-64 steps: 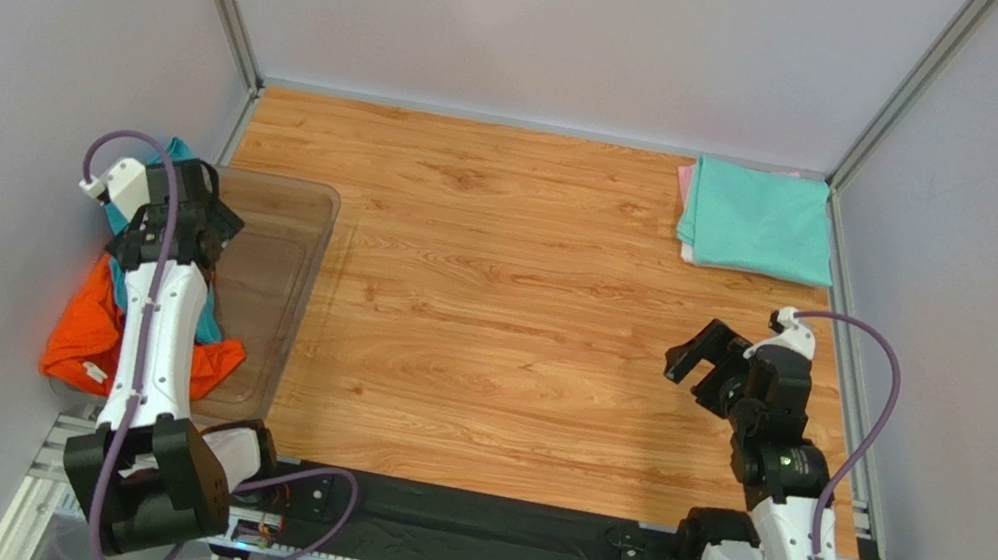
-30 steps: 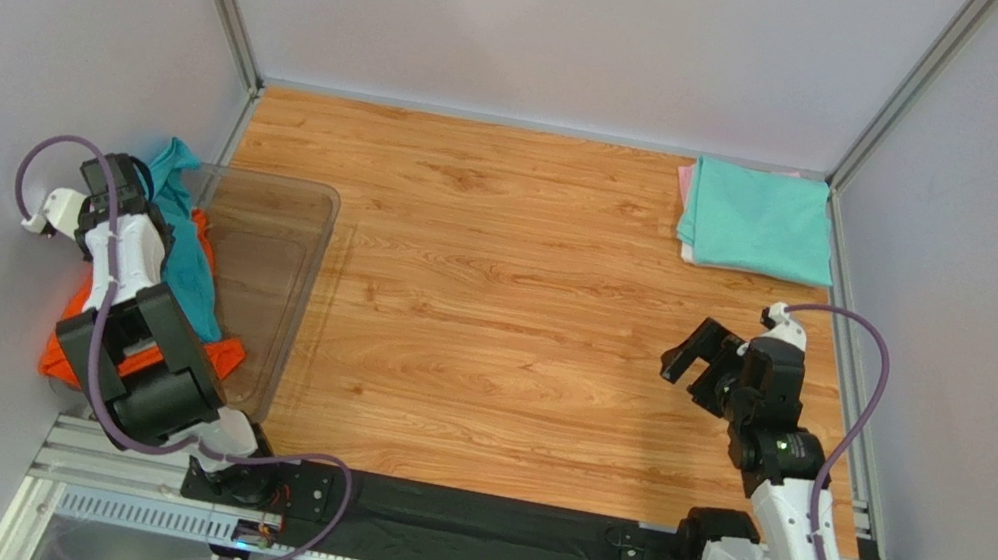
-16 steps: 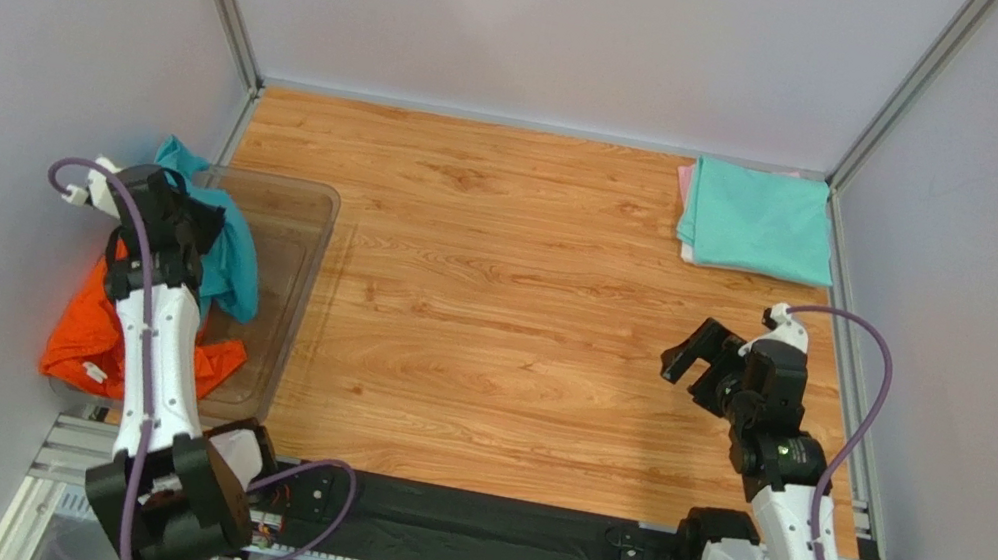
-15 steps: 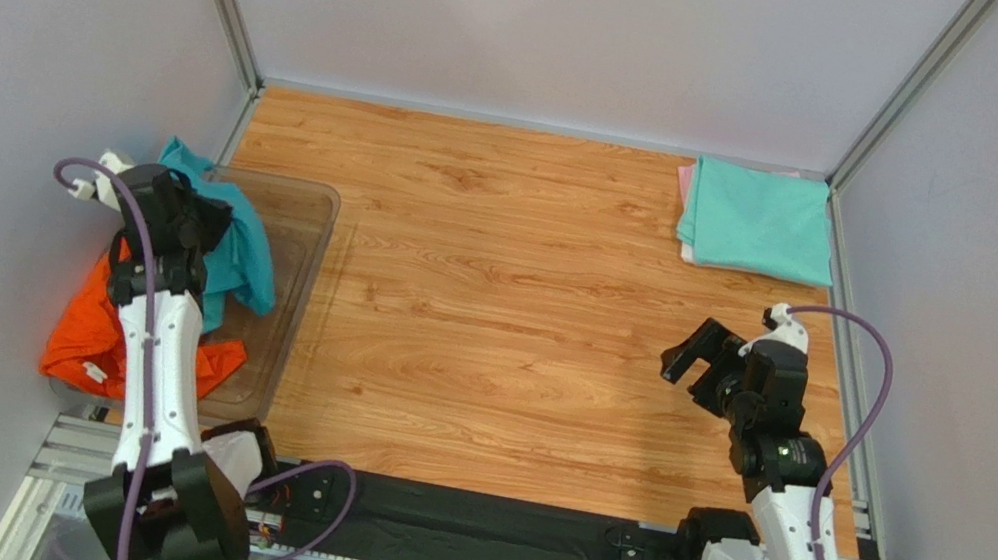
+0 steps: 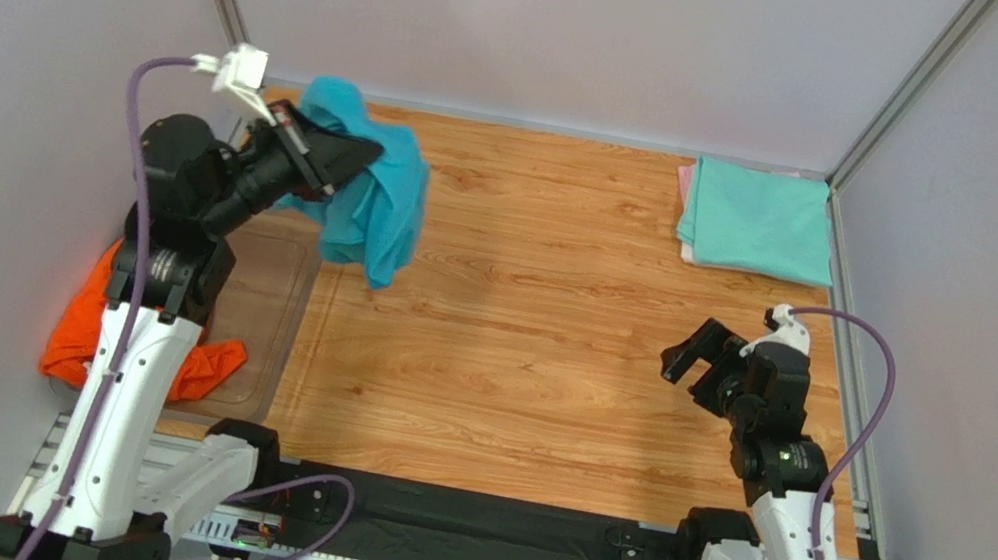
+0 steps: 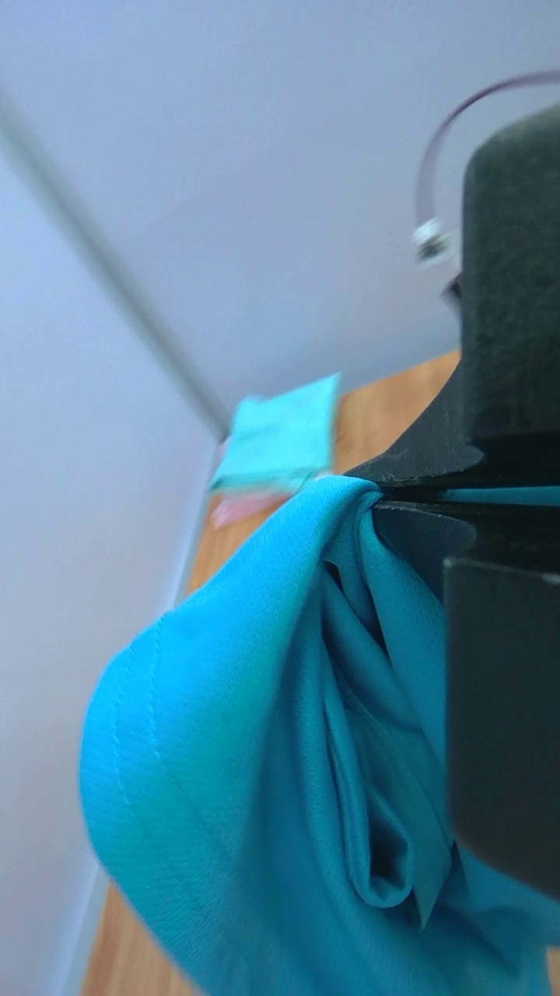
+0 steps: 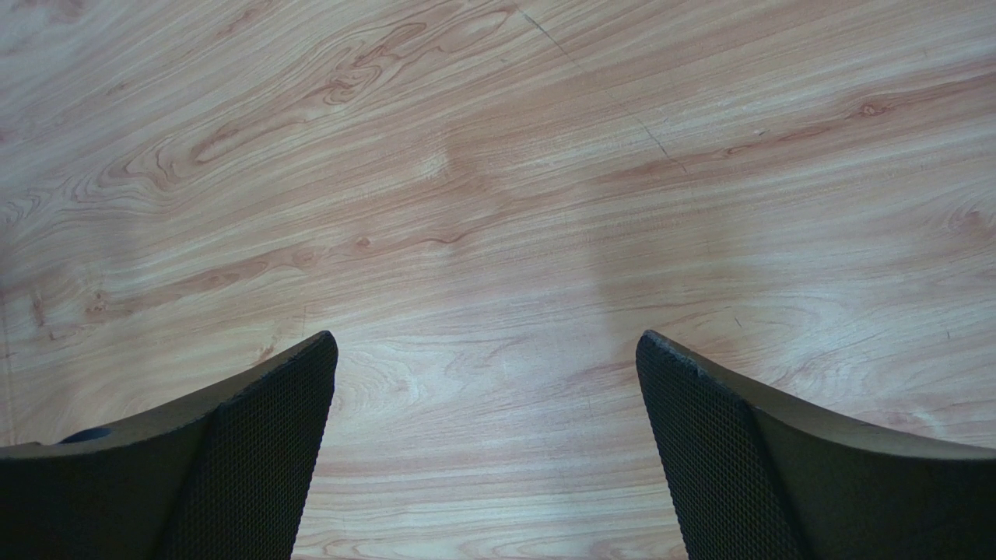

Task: Fold and stack the t-shirts
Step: Grab the tshirt from the pile, then move the tshirt to the center of the board

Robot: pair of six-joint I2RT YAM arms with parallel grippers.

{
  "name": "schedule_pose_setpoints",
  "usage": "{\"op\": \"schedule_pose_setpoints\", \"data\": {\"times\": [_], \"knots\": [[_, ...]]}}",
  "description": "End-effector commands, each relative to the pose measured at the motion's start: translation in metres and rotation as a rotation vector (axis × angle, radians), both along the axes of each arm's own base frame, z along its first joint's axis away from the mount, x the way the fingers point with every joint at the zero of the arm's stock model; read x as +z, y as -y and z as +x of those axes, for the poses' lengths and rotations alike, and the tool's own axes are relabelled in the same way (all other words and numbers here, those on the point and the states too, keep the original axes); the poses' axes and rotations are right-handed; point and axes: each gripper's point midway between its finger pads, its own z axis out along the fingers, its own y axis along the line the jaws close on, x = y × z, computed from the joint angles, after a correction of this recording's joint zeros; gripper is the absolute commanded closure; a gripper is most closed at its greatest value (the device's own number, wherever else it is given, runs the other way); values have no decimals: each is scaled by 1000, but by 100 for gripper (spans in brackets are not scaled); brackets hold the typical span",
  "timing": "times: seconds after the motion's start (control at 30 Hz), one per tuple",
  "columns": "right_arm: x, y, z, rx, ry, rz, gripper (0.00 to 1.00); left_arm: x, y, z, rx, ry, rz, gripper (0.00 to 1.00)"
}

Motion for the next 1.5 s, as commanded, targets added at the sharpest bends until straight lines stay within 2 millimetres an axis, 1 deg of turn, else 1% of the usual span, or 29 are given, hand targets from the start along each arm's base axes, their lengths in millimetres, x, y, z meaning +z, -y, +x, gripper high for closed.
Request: {"op": "schedule_pose_setpoints", "data": {"times": [0.0, 0.03, 0.1, 0.13, 0.17, 0.2, 0.23, 0.3, 0.33, 0.4, 0.43, 0.47, 0.5, 0.53, 0.6, 0.67, 0.7, 0.77, 0.8, 0.83, 0.87, 0.9, 0.93, 1.0, 1.03, 1.13, 1.3, 1.43, 1.47], "knots": [[22, 0, 9, 4, 82, 3, 0, 10, 69, -31, -348, 61, 75, 100], [22, 0, 9, 5, 84, 1, 0, 6, 95, -39, -451, 53, 86, 100], [22, 0, 8, 2, 85, 4, 0, 10, 118, -49, -555, 74, 110, 100], [22, 0, 8, 3, 85, 4, 0, 1, 140, -57, -662, 46, 117, 100], [23, 1, 8, 2, 89, 1, 0, 4, 151, -62, -714, 56, 125, 100], [23, 1, 8, 0, 88, 1, 0, -2, 161, -66, -767, 50, 143, 100], [23, 1, 8, -1, 89, 1, 0, -16, 179, -73, -855, 10, 153, 100], [22, 2, 7, -5, 90, -2, 0, -49, 196, -76, -936, -70, 184, 99], [21, 2, 7, -5, 87, -3, 0, -76, 199, -77, -957, -144, 190, 99], [22, 4, 7, -15, 87, -7, 0, -117, 202, -72, -946, -256, 198, 95], [21, 4, 8, -18, 86, -9, 0, -151, 198, -74, -933, -344, 207, 92], [21, 4, 8, -17, 84, -7, 0, -165, 198, -73, -919, -365, 206, 86], [20, 3, 8, -16, 81, -6, 0, -177, 195, -70, -881, -382, 213, 64], [20, 3, 8, -14, 78, -6, 0, -203, 189, -75, -860, -434, 225, 48], [17, 3, 9, -12, 65, -10, 0, -220, 177, -77, -805, -466, 277, 26], [15, 3, 9, -9, 54, -10, 0, -240, 160, -85, -757, -521, 341, 21], [14, 3, 9, -9, 51, -10, 0, -241, 150, -82, -692, -506, 379, 15], [13, 3, 9, -7, 46, -11, 0, -258, 132, -90, -627, -566, 426, 10], [14, 3, 9, -9, 48, -10, 0, -256, 125, -91, -589, -557, 432, 7], [14, 3, 10, -9, 48, -11, 0, -270, 119, -100, -582, -596, 431, 4], [13, 3, 10, -11, 45, -13, 0, -274, 119, -106, -580, -619, 406, 0], [13, 3, 10, -10, 45, -13, 0, -274, 118, -115, -599, -619, 379, 0], [12, 3, 9, -8, 43, -12, 0, -293, 113, -128, -601, -676, 370, 0], [12, 2, 10, -6, 42, -10, 0, -300, 115, -140, -610, -702, 306, 0], [11, 2, 10, -4, 40, -10, 0, -317, 109, -150, -607, -748, 301, 0], [10, 2, 10, -4, 37, -8, 0, -333, 104, -163, -589, -788, 275, 0], [8, -1, 10, 5, 30, 0, 0, -347, 106, -173, -587, -803, 233, 0], [7, -3, 10, 16, 28, 9, 0, -345, 122, -171, -628, -760, 214, 0], [8, -3, 10, 17, 31, 10, 0, -351, 125, -173, -640, -777, 226, 0]]}}
